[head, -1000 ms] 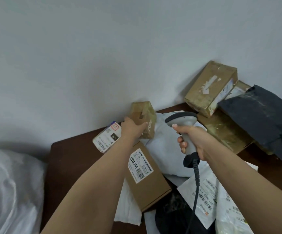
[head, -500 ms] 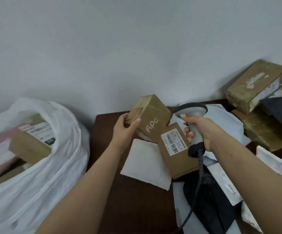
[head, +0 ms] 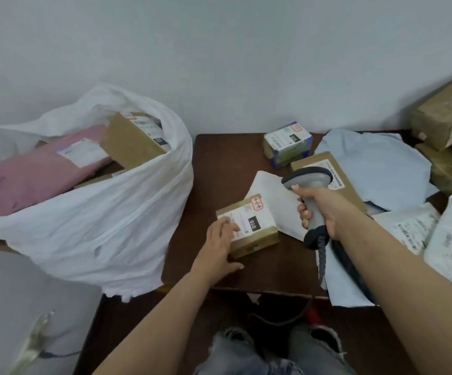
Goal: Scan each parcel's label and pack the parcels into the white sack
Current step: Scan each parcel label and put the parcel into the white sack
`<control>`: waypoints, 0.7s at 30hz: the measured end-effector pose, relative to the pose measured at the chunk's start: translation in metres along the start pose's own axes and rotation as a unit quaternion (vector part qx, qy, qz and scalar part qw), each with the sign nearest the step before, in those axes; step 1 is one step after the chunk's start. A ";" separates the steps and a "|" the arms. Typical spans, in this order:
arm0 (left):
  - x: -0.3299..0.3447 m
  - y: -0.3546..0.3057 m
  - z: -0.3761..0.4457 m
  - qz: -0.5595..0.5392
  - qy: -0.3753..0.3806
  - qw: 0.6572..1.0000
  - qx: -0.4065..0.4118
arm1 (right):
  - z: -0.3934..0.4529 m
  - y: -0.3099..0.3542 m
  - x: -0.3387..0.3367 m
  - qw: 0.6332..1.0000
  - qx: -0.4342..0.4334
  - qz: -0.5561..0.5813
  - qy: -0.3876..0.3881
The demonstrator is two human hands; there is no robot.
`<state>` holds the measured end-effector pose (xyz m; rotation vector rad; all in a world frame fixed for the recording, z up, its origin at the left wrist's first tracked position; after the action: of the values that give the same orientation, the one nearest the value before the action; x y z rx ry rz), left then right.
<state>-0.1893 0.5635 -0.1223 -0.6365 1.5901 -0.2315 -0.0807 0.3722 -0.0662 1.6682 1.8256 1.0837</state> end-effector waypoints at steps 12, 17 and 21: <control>0.015 0.068 0.001 -0.388 0.040 0.830 -0.399 | 0.010 -0.036 -0.002 0.988 -0.033 -0.109 -0.105; 0.019 0.054 0.010 -0.444 0.074 0.761 -0.468 | 0.012 -0.037 0.007 0.991 -0.026 -0.120 -0.055; 0.032 0.030 0.000 -0.455 0.123 0.731 -0.494 | 0.008 -0.035 0.010 0.994 -0.016 -0.110 -0.012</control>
<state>-0.1973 0.5718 -0.1649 -2.3192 1.4351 -0.1638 -0.0978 0.3853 -0.0962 1.4163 1.9136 0.9889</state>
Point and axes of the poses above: each hand's wrist, its own z-axis towards the middle knuckle, its own x-axis out of the palm, y = z × x, the point moved 8 cm from there along z, towards the middle knuckle, and after that the axes turned 12 degrees about -x, right-handed, at the moved point
